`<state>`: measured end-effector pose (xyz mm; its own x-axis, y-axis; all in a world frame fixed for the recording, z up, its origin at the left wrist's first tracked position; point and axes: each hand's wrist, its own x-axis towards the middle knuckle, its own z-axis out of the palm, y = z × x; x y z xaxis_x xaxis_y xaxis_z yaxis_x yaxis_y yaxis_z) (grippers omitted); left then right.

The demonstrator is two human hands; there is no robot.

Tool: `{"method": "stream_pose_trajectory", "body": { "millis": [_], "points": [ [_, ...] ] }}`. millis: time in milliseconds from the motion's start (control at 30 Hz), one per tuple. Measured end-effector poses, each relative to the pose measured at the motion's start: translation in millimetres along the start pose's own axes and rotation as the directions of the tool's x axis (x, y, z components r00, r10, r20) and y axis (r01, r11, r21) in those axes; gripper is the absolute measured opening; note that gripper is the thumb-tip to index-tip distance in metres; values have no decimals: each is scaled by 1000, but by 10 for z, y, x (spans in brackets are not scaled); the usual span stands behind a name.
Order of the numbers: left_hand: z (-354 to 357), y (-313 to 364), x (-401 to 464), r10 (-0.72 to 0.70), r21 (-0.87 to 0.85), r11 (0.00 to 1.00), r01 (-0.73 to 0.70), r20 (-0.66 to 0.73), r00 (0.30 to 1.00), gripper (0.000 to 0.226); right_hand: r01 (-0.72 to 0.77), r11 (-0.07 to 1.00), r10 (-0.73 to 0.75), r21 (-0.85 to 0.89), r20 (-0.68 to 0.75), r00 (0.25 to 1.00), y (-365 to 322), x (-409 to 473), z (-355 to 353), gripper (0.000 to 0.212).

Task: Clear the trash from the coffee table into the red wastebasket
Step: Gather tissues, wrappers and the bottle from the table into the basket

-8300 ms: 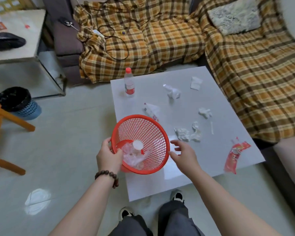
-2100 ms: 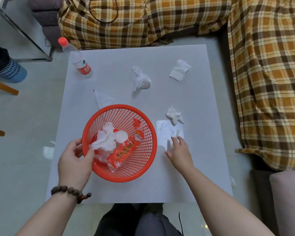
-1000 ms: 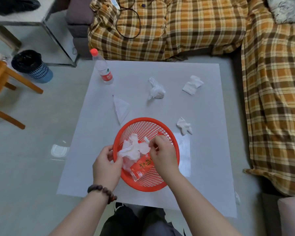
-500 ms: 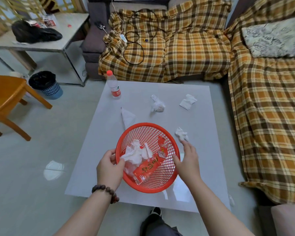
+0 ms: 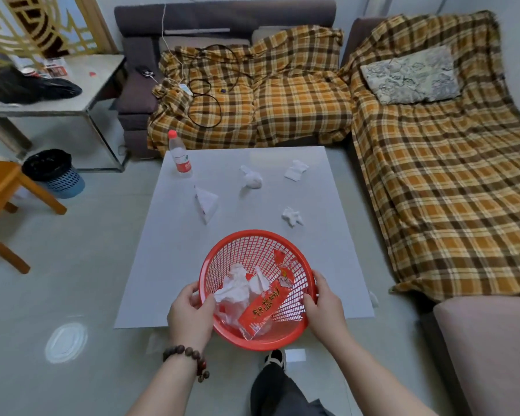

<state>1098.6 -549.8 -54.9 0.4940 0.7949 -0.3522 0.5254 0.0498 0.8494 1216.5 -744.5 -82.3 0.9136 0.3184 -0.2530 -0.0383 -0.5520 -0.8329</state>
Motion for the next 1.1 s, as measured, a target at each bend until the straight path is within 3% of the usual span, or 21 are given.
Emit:
{"method": "stream_pose_trajectory", "body": {
  "millis": [200, 333, 600, 900, 1100],
  "points": [
    [244, 39, -376, 60, 41, 997, -62, 50, 997, 11, 37, 999, -39, -26, -68, 997, 146, -309, -443, 44],
    [568, 187, -493, 94, 55, 994, -98, 79, 992, 15, 63, 997, -68, -46, -119, 991, 247, -281, -799, 38],
    [1665, 575, -717, 169, 68, 982, -175, 82, 982, 20, 17, 1000, -14, 21, -166, 986, 712, 144, -1732, 41],
    [3381, 1035, -1329, 265, 140, 954, -266, 31, 964, 8, 72, 997, -73, -9, -69, 995, 1463, 869, -3461, 45],
    [3916, 1264, -1419, 257, 200, 948, -246, -30, 966, 19, 134, 991, -134, 7, 0, 991, 1588, 1307, -3954, 47]
  ]
}}
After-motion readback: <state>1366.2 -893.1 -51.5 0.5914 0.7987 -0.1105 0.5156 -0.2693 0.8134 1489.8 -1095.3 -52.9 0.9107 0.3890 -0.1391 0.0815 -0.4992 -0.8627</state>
